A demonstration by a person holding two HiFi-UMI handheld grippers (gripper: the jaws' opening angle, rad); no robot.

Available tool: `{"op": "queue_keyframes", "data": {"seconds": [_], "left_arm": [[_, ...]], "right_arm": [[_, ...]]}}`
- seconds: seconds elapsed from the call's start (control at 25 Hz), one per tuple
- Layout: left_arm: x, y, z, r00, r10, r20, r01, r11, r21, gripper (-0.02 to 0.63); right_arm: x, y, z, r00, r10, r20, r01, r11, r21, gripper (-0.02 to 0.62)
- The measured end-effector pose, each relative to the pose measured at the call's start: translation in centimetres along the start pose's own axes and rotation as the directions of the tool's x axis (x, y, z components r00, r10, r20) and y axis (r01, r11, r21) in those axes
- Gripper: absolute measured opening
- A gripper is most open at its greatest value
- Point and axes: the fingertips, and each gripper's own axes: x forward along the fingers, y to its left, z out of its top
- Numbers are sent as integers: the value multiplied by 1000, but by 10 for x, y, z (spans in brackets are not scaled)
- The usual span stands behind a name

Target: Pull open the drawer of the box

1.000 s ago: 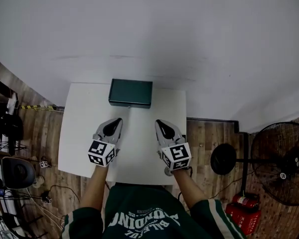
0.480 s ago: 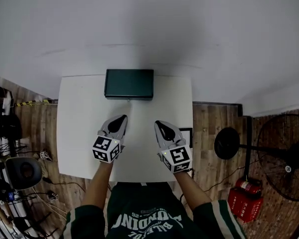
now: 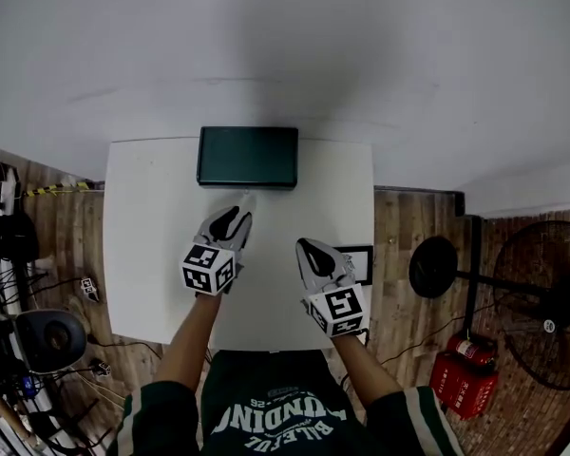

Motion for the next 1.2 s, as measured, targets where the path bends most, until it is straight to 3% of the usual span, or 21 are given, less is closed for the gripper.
{"op": "queue_keyframes", "data": {"seconds": [0.08, 0.52, 0.76, 1.2], "left_arm": [[7, 8, -3, 1000, 7, -17, -7, 999, -31, 164], [56, 44, -21, 994, 10, -111, -36, 971, -235, 164], [70, 51, -33, 987, 5, -162, -49, 962, -267, 164], [73, 56, -34, 986, 14, -168, -68, 946, -318, 123]], "right_arm": [[2, -3, -1, 1000, -10, -2, 10, 1000, 7, 2], [6, -12, -11, 999, -42, -23, 43, 998, 37, 2], [4, -17, -18, 998, -58, -36, 59, 997, 49, 2], [2, -20, -23, 997, -70, -46, 73, 995, 69, 2]]}}
